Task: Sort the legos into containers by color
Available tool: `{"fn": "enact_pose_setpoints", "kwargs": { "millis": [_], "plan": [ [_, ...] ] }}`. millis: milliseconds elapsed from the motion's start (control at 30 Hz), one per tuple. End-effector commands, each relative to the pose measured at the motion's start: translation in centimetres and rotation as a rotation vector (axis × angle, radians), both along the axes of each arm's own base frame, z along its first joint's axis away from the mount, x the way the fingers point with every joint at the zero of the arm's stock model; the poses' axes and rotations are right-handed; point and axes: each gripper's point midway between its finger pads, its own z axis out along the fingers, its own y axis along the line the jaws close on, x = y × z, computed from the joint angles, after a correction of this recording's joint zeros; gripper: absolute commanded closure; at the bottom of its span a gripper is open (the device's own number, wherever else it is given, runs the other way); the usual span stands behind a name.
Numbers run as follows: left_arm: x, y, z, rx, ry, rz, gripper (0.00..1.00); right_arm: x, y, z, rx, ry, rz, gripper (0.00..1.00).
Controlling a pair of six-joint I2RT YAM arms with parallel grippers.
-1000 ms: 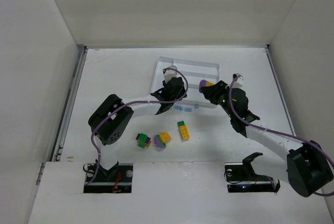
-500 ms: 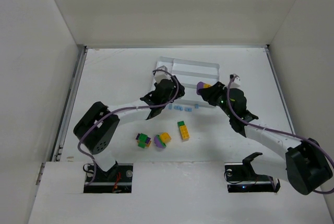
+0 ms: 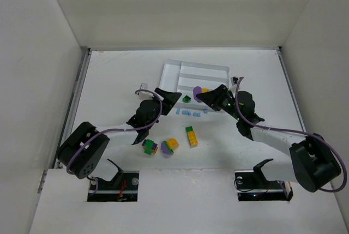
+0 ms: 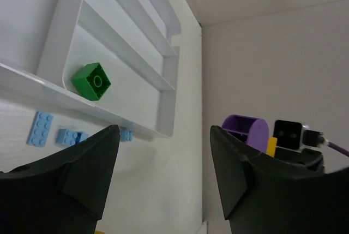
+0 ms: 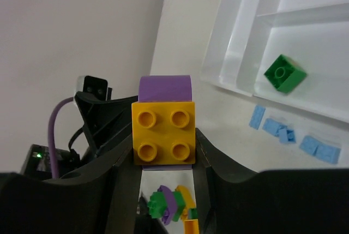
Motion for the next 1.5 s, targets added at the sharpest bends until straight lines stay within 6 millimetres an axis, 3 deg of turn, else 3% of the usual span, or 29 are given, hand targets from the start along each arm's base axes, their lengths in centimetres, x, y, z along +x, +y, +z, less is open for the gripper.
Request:
{"fn": "enact_pose_setpoints", "kwargs": {
  "millis": [0,367,600,933,1033,1167,1300,1467],
  "plan": [
    [-0.7,0.1,7.3,-0.239,-0.162,-0.021,0.35,-0.4,1.9,4.9,0.163,-0.073,0.084,0.77],
    [-1.4,0.4,9.1,-0.270,-0.222,-0.060,0.33,-1.5,5.9,5.6,0.314,-0.001,0.244,0.75],
    [-0.8,0.7,9.0,-0.270,-0.219,-0.052,0.37,-1.7,7.0,5.4,0.369,0.030,0.292,0.75],
    [-0.6,-0.3,8.6,-0.260,-0.206,-0.084,0.42,-1.9,8.4,5.4,0.399,0.048,0.333,0.75],
    [-0.4,-0.5,8.4,-0.265,-0.196,-0.092,0.47,-1.7,8.6,5.4,0.398,0.050,0.336,0.75],
    [-0.4,-0.6,8.4,-0.276,-0.191,-0.095,0.60,-1.6,8.8,4.8,0.397,0.061,0.339,0.75],
    [-0.4,-0.2,8.9,-0.284,-0.207,-0.082,0.72,-1.5,8.9,4.2,0.394,0.075,0.338,0.66],
    [-0.5,0.3,9.3,-0.284,-0.222,-0.076,0.77,-1.9,8.7,4.2,0.394,0.055,0.347,0.46]
  ]
}}
